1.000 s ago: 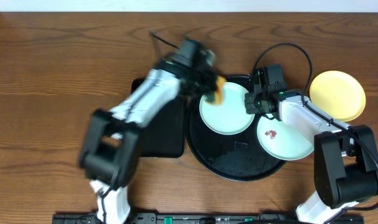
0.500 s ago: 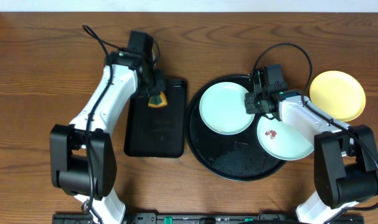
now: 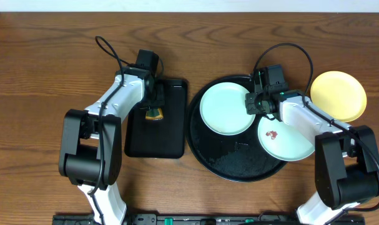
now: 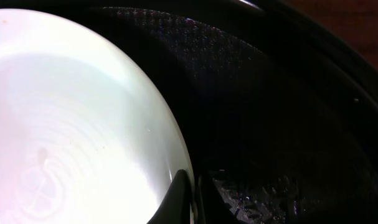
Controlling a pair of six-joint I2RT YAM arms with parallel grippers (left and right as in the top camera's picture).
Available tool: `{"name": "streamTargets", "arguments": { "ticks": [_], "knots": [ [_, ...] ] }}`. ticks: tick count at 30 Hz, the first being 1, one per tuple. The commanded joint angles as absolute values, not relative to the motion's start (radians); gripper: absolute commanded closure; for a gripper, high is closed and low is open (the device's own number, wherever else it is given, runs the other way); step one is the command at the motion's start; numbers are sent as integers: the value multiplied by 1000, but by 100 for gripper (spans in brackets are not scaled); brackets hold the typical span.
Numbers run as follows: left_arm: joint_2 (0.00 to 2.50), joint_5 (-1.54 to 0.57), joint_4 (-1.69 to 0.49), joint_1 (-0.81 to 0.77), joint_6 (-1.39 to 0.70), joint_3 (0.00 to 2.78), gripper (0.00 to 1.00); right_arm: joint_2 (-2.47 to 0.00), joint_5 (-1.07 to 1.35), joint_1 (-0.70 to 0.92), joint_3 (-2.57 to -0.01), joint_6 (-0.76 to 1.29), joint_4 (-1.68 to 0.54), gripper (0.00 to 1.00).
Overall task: Clean dirty plates on tray and stack at the side
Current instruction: 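Grasp the rim of the scrubbed pale green plate with right gripper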
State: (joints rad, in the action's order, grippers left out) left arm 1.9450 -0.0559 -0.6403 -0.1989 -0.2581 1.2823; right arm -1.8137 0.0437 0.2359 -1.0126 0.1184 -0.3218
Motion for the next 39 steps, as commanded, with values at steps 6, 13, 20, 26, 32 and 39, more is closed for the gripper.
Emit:
{"name": "streamTargets", "arguments": {
  "ticks": [6,13,20,26,32,39],
  "knots": [
    [1942,-33,-646,-197,-255,1273,34,-1828,20,241,-1013,115,-318,80],
    [1942,-33,-648,-197,-256,1273,18,-1828,20,240,-1013,115,-318,80],
    [1942,-33,-648,-197,-256,1273,18,-1831,19,243,-1012,115,-318,82],
    [1942,-33,-648,-197,-256,1273,17,-1833,19,245,-1012,115,-318,88],
    [1942,-33,-648,-197,-256,1273,17,-1833,19,245,-1012,115,-316,87],
    [1942,-33,-648,-197,-256,1273,17,-1833,19,245,-1012,115,-314,99]
  ]
}}
